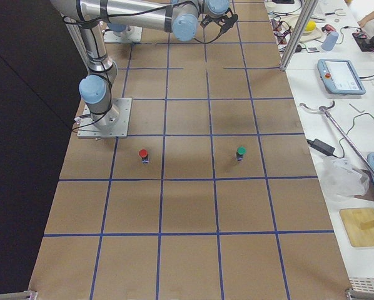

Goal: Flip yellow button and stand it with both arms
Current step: 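Bring the right gripper to the button held by the left gripper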

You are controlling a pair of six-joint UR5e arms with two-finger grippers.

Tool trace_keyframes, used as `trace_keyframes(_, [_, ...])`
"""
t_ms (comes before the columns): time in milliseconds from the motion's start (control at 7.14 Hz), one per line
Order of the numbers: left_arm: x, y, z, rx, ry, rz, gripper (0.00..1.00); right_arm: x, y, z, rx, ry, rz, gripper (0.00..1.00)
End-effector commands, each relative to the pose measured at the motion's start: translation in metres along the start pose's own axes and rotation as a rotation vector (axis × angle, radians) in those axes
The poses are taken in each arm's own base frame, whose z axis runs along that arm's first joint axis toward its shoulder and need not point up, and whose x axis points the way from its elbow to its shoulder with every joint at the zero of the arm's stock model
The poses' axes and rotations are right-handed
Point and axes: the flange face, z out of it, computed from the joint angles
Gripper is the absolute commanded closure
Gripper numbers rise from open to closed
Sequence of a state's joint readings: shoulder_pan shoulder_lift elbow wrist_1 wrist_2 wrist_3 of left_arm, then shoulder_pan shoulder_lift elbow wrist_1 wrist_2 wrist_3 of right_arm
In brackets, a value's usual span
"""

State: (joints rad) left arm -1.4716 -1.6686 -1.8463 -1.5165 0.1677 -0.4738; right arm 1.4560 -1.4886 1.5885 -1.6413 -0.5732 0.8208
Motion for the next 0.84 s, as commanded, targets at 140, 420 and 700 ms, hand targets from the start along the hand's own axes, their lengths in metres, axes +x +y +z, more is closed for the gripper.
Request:
trace_keyframes(140, [0.005, 0.005, 0.002, -0.072, 0.122, -0.058, 0.99, 0.003, -0.005, 0.01, -0.06, -0.02, 0.15, 0.0])
trace_keyframes(420, [0.006, 0.006, 0.003, -0.073, 0.121, -0.055, 0.99, 0.007, -0.002, 0.048, -0.105, 0.037, 0.159, 0.01])
trace_keyframes(700, [0.004, 0.01, 0.014, -0.089, 0.106, -0.051, 0.99, -0.001, 0.01, 0.042, -0.116, 0.014, 0.127, 0.08])
